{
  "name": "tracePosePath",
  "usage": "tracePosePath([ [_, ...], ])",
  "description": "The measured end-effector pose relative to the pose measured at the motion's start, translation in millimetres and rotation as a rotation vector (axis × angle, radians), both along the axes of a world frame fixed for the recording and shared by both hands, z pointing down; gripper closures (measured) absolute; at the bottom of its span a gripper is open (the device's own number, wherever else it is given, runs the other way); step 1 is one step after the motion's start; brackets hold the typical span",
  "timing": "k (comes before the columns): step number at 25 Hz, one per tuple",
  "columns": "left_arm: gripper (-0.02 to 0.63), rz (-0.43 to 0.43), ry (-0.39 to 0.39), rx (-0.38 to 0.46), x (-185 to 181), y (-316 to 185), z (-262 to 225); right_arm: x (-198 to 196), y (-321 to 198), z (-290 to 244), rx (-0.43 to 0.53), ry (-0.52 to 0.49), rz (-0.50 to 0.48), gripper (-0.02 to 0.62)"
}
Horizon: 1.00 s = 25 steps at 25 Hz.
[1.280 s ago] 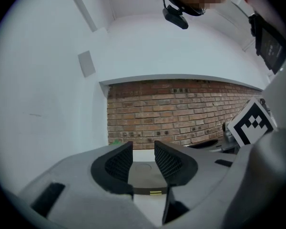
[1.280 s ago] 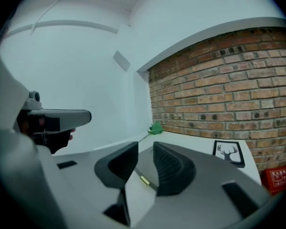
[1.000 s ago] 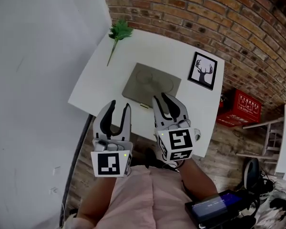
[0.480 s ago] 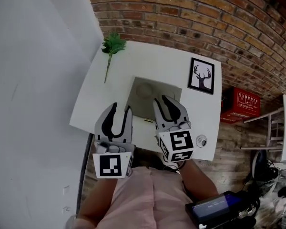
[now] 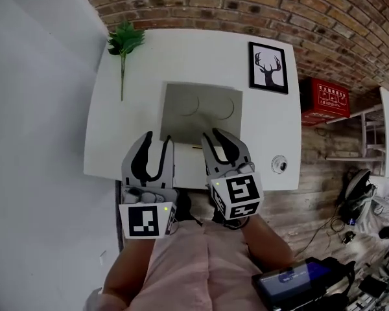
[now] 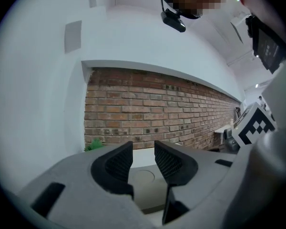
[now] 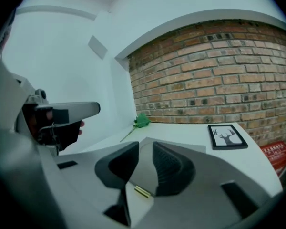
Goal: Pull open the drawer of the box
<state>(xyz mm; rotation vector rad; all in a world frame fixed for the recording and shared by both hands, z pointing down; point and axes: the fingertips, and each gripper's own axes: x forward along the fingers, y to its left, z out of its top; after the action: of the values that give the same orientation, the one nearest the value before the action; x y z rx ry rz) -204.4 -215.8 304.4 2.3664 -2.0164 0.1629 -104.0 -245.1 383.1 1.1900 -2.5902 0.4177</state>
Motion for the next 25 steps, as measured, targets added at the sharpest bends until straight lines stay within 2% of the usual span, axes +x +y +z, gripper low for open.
tracePosePath([
  [4, 0.456, 0.038, 0.002, -0.05, 6, 0, 25, 4, 19, 34, -0.074, 0.014, 0.011, 0.509],
  [14, 0.456, 0.053, 0.014, -0.143, 1, 8, 79, 7, 45, 101, -0.23, 0.026, 0.024, 0.511],
  [19, 0.456, 0.054, 0.019, -0.169, 0, 11, 88, 8, 45, 117, -0.357, -0.018, 0.044, 0.508],
  [25, 0.456, 0.049, 0.019, -0.159, -3, 1, 85, 4, 38, 127, -0.538, -0.116, 0.052, 0.497],
])
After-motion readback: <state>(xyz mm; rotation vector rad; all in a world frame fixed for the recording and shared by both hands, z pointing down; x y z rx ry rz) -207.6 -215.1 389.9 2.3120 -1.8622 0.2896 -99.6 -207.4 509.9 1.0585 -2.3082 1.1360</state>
